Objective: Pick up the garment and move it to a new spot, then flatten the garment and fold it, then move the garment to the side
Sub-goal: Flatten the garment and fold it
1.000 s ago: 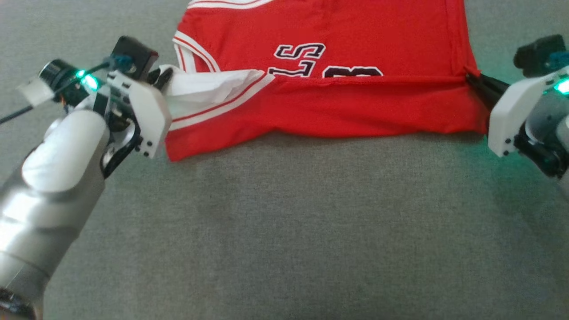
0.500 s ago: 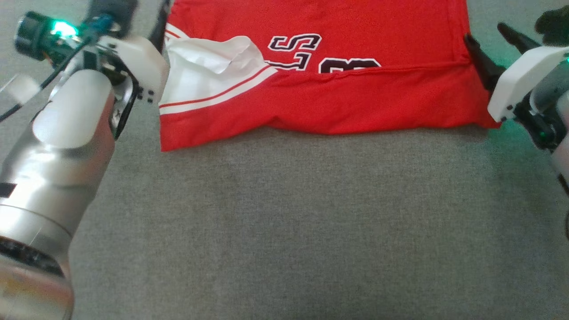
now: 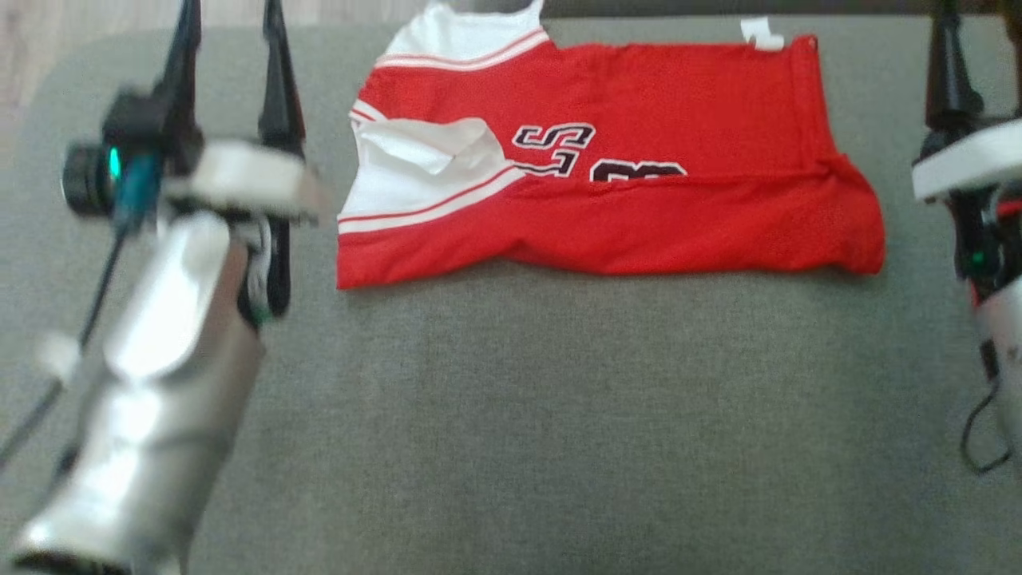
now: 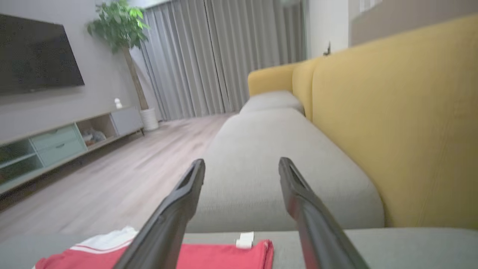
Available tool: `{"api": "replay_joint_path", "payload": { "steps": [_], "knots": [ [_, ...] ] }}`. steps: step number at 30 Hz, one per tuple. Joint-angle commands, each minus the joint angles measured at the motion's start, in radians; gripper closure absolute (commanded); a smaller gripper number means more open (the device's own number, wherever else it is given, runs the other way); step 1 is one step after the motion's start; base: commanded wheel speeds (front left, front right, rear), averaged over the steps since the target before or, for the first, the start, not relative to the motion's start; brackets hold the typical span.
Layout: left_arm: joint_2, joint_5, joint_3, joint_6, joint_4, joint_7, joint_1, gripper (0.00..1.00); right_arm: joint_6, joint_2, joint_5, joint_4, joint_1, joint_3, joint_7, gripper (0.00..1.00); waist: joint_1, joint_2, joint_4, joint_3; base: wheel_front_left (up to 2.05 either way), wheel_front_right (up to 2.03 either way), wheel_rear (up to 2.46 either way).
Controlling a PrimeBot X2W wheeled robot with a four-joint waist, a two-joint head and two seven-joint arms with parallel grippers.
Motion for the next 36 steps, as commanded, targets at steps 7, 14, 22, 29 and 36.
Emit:
{"api": "replay_joint_path", "payload": {
  "steps": [7,14,22,29,36],
  "knots": [
    [-0.022,0.074,0.197,0.028,-0.276,-0.008,0.326,0.00,-0.001,0.212,-0.274,-0.346,0.376,-0.330,-0.013,0.00,0.0002,0.0000,0.010,-0.095,0.00,0.00,0.00],
    [-0.093,0.177,0.307,-0.034,-0.370,-0.008,0.589,0.00,-0.001,0.336,-0.378,-0.520,0.634,-0.404,-0.013,0.00,0.0002,0.0000,0.000,-0.127,0.00,0.00,0.00],
    [-0.124,0.240,0.348,-0.092,-0.335,-0.008,0.596,0.00,-0.001,0.342,-0.364,-0.540,0.635,-0.371,-0.013,0.00,0.0002,0.0000,-0.027,-0.109,0.00,0.00,0.00],
    [-0.108,0.264,0.304,-0.134,-0.131,0.052,0.481,0.00,-0.001,0.342,-0.356,-0.545,0.606,-0.345,-0.013,0.00,0.0002,0.0000,-0.059,-0.040,0.00,0.00,0.00],
    [-0.089,0.271,0.297,-0.125,0.074,0.129,0.356,0.00,-0.001,0.342,-0.354,-0.544,0.581,-0.328,-0.013,0.00,0.0002,0.0000,-0.094,0.016,0.00,0.00,0.00]
  ]
}}
